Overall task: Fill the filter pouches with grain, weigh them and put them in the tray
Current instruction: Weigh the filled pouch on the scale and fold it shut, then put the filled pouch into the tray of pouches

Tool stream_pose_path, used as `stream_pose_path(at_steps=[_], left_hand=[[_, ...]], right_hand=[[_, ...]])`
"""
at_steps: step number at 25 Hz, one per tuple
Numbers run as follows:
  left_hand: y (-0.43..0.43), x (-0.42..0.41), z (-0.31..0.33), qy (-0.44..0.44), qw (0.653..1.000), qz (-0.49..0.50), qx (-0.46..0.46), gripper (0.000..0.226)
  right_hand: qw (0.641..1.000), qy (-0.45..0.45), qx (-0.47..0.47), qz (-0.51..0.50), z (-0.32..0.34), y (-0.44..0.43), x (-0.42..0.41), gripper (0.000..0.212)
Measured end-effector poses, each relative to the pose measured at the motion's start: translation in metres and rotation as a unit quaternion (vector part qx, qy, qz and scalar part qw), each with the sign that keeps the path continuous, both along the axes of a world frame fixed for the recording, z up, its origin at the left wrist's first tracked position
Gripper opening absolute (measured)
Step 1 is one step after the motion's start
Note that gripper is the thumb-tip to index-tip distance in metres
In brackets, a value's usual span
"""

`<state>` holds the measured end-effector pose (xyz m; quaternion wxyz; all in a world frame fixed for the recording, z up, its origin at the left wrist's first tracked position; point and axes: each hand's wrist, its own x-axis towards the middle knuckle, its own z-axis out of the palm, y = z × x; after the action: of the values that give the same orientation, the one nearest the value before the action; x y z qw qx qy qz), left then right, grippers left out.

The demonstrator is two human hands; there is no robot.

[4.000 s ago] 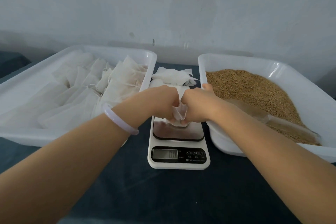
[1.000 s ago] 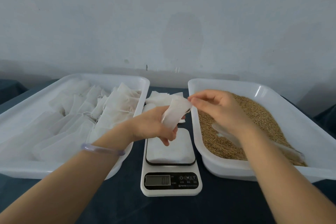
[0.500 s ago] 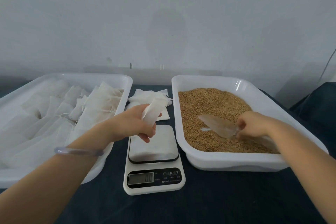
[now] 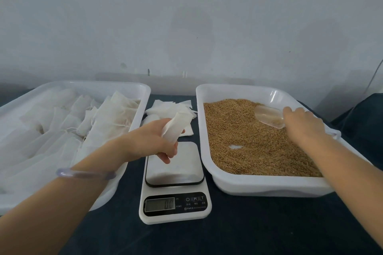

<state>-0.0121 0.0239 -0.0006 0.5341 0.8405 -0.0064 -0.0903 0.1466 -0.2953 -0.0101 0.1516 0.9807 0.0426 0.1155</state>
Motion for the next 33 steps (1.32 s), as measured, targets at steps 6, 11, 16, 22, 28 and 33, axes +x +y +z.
stream_pose_path(at_steps=[6,11,16,22,28,33], left_hand=[[0.000,-0.001,0.001,0.002,1.000,0.001,0.003,0.046],[0.000,-0.001,0.000,0.004,1.000,0.000,0.003,0.046],[-0.001,-0.001,0.000,0.008,1.000,0.000,-0.005,0.047],[0.000,-0.003,0.003,0.006,0.999,0.016,-0.033,0.053],[-0.008,0.000,0.013,-0.030,0.999,0.032,-0.008,0.046],[-0.036,0.014,0.030,-0.054,0.997,0.031,0.047,0.039]], right_hand=[[0.984,0.122,0.113,0.061,-0.007,0.003,-0.003,0.020],[0.941,0.184,0.279,0.045,0.000,-0.018,-0.007,0.022],[0.921,0.223,0.305,0.096,0.009,-0.028,-0.018,0.016],[0.919,0.238,0.274,0.155,0.010,-0.037,-0.035,0.029],[0.929,0.214,0.249,0.171,0.005,-0.044,-0.042,0.036],[0.958,0.167,0.150,0.177,0.009,-0.046,-0.044,0.034]])
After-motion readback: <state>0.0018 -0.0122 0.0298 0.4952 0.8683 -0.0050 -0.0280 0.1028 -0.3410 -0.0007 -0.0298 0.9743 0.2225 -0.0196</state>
